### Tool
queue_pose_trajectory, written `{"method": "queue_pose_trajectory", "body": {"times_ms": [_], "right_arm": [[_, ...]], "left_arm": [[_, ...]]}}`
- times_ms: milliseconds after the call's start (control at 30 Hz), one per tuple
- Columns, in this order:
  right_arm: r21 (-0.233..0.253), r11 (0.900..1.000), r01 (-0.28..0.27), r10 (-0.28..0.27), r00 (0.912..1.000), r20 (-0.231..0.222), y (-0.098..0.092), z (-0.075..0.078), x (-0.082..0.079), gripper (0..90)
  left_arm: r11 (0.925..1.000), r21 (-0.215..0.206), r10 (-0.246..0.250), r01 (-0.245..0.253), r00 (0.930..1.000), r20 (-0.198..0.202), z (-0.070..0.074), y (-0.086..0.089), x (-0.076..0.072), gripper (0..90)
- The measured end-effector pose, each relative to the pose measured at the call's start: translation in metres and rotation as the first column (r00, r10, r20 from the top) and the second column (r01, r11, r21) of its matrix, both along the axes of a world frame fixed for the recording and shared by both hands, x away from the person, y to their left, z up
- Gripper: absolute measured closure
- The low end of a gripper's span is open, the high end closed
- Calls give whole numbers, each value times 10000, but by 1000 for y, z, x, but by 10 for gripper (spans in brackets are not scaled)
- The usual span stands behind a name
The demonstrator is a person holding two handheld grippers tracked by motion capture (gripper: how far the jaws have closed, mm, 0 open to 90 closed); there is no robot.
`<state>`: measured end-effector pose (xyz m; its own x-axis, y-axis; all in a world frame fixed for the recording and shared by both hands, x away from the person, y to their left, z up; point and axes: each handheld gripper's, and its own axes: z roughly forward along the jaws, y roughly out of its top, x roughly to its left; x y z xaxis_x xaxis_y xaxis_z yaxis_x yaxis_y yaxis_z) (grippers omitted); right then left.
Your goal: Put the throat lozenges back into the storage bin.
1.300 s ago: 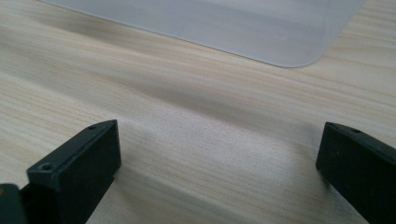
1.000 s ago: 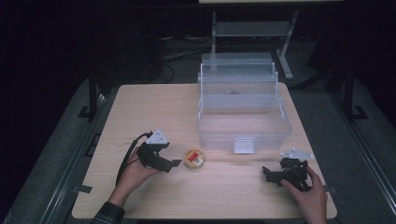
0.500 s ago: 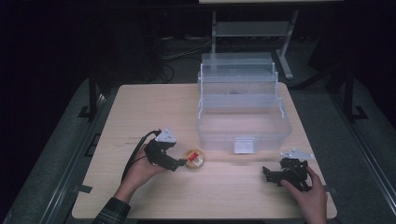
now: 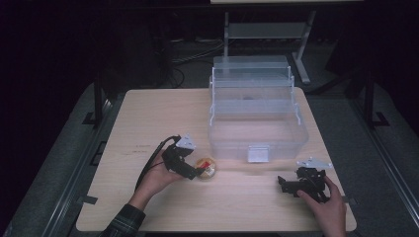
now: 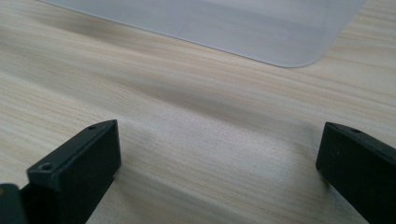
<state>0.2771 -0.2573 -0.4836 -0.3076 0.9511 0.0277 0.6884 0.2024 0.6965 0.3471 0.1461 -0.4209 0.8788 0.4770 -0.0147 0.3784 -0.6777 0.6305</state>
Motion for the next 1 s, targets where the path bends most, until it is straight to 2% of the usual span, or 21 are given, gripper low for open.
{"method": "queue_pose_trajectory", "body": {"times_ms": [433,733,800,1000], "right_arm": [[2,10000,-1,1,10000,-1,0,0,0,0],[0,10000,0,0,10000,0,0,0,0,0],[-1,10000,0,0,10000,-1,0,0,0,0],[-1,10000,1,-1,10000,-2,0,0,0,0]], "left_arm": [[9991,380,-179,187,9996,-198,-4,-21,6,135],[9979,549,-319,349,9979,-557,-12,-33,10,134],[9985,488,-217,245,9981,-584,-14,-36,10,134],[9972,713,-196,247,9972,-717,-19,-40,12,131]]}}
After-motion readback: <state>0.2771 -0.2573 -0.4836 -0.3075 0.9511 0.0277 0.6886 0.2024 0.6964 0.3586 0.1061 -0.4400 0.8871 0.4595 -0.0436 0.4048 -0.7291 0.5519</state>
